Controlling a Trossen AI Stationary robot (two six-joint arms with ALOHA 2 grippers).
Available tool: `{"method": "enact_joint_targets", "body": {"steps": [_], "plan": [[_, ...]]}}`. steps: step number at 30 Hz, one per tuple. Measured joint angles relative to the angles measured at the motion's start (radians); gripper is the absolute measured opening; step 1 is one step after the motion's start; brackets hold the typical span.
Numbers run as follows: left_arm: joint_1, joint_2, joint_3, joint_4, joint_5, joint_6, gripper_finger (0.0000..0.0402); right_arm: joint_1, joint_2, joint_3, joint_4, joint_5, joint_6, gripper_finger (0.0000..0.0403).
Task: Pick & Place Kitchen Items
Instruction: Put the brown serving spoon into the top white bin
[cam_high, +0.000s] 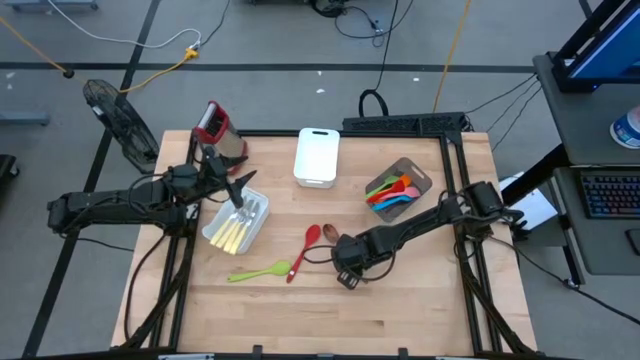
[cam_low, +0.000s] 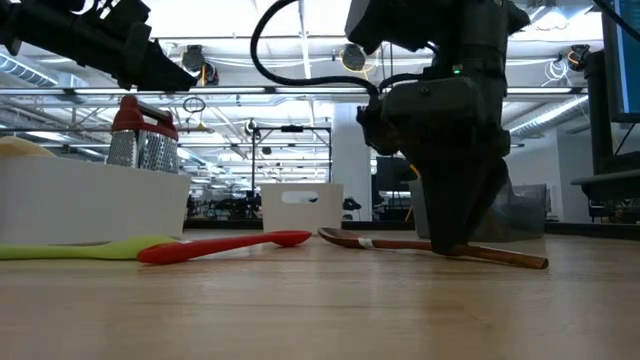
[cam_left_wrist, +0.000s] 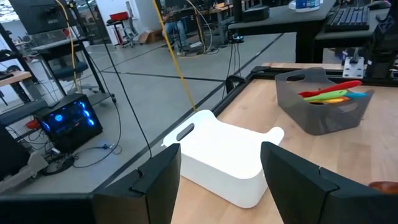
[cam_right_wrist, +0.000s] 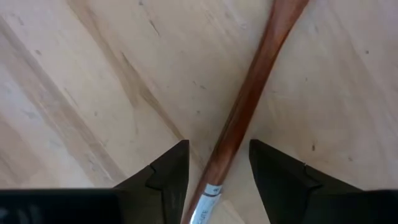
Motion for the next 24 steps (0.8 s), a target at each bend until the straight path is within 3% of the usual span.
{"method": "enact_joint_targets", "body": {"steps": [6,13,24], "plan": [[0.0,0.0,0.0,0.0,0.0,-0.001,0.0228,0.008,0.052,-0.002,-0.113,0.027,0.058,0.0127],[0.0,0.0,0.0,0.0,0.0,-0.001,0.0228,0.006,0.058,-0.003,-0.155,0.026,0.064,0.0026],[0.0,0.0,0.0,0.0,0.0,-0.004,0.0228,-0.006,0.021,-0.005,-0.136,0.027,0.126,0.0025]]}}
